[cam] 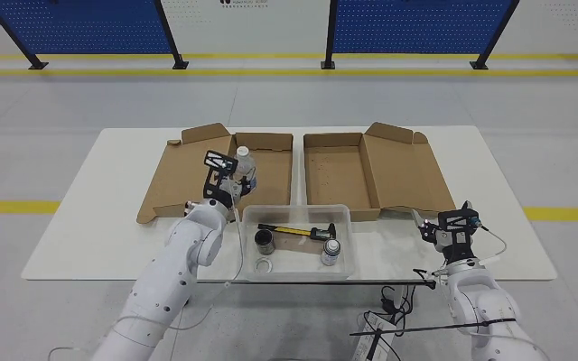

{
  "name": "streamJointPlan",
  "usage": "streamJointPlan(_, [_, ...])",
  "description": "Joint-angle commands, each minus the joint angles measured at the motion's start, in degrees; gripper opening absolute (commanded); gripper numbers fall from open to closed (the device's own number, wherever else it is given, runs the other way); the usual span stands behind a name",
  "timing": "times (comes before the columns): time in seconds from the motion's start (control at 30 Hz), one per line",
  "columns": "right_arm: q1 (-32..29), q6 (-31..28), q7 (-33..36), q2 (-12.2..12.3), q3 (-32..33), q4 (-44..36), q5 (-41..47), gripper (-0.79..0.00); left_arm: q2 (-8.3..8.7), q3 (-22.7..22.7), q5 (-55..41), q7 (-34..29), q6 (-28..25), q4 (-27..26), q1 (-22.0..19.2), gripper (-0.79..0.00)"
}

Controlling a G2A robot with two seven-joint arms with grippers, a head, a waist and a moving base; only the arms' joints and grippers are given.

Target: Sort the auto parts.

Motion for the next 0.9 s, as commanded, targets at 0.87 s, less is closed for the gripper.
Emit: streamJointPlan(0.87, [0.0,0.0,0.0,0.0,0.0,0.0,0.0,0.0,-1.92,0.32,-2.97,0.97,-0.06,8.31,-1.3,-0.714])
